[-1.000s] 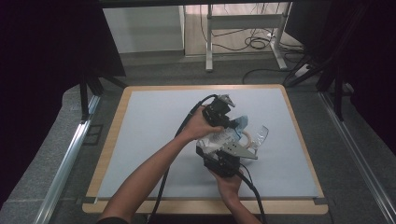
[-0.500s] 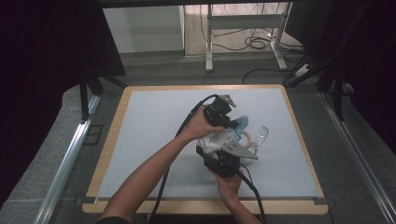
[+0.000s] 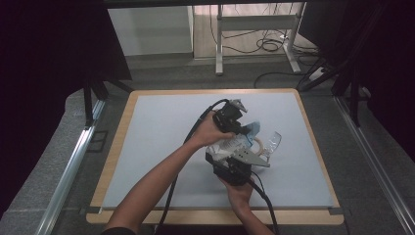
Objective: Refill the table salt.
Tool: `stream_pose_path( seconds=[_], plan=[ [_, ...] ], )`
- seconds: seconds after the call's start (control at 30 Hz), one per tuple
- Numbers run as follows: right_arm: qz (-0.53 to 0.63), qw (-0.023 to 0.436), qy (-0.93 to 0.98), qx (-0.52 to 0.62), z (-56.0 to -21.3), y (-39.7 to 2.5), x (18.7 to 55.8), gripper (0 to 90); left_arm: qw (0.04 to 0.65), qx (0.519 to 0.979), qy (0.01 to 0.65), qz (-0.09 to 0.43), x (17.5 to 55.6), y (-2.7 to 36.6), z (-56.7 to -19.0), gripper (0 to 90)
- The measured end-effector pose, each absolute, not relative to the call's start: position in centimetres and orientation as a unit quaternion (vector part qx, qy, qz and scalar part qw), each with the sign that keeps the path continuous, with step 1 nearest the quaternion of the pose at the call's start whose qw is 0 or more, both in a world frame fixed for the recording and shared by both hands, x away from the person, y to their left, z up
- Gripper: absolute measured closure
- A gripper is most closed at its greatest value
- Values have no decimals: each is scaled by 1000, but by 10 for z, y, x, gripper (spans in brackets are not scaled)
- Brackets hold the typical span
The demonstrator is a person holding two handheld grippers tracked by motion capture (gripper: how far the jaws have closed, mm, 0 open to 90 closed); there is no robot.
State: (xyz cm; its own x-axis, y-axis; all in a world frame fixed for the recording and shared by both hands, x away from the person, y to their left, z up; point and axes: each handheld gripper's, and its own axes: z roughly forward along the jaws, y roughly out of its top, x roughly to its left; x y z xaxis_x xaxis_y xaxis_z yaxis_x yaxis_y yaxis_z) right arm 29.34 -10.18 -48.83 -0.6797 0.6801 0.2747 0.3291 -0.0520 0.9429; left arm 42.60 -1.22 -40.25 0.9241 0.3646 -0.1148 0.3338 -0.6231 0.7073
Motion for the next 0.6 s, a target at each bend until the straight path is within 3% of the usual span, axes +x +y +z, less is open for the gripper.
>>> stream_pose_path(
  seconds=[0.6],
  plan=[
    [621,140,673,377,-489,-101,294,618,388,901,194,20,427,-13,-403,895]
  ],
)
